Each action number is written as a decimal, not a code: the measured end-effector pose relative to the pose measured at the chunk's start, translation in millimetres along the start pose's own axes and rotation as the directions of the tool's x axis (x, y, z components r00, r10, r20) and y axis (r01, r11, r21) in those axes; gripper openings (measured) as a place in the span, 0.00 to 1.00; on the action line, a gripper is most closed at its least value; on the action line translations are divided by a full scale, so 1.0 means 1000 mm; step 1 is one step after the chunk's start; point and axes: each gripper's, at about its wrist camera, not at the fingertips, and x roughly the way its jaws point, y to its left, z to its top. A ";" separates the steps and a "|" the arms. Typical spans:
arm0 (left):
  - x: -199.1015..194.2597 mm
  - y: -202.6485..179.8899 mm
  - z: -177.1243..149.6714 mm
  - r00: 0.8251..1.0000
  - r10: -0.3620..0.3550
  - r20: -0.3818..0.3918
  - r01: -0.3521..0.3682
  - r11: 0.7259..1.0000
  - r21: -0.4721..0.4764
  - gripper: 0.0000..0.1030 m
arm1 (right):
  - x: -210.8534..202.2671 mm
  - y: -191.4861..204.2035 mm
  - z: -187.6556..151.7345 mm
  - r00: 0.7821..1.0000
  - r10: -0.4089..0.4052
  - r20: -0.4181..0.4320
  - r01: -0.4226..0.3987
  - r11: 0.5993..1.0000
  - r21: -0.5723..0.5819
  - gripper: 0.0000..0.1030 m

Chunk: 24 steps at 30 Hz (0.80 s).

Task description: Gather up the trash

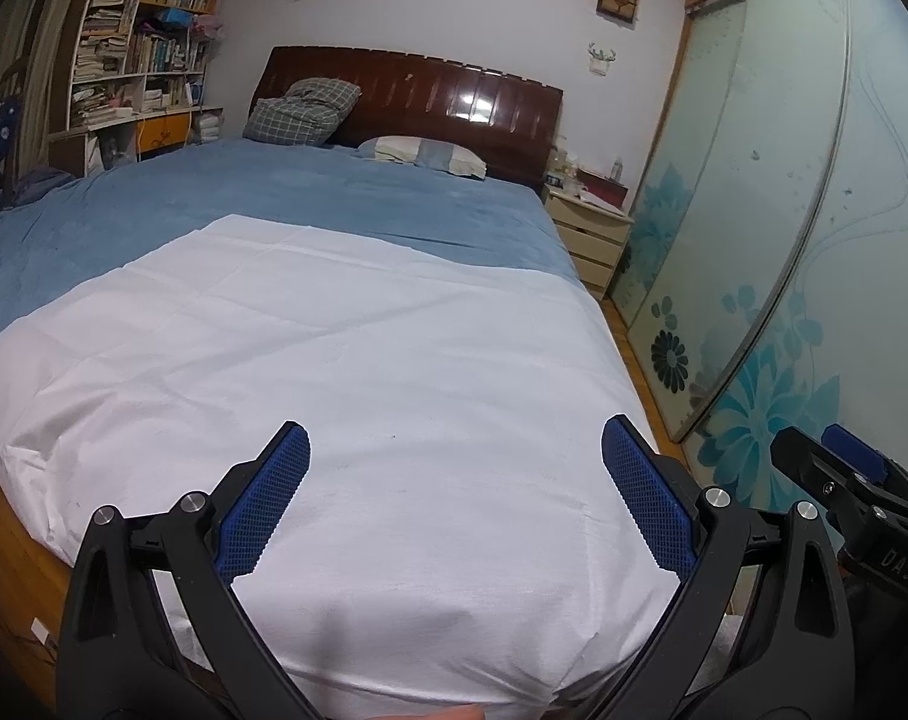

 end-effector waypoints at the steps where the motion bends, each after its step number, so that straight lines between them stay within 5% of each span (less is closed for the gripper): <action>1: 0.000 0.000 0.000 1.000 0.001 0.001 -0.001 1.000 0.001 0.94 | -0.001 0.000 0.000 1.000 0.001 0.000 -0.001 1.000 0.000 0.93; 24: 0.000 -0.005 0.000 1.000 -0.008 0.002 0.008 1.000 -0.018 0.94 | -0.004 0.004 -0.001 1.000 0.006 -0.006 -0.006 1.000 -0.010 0.93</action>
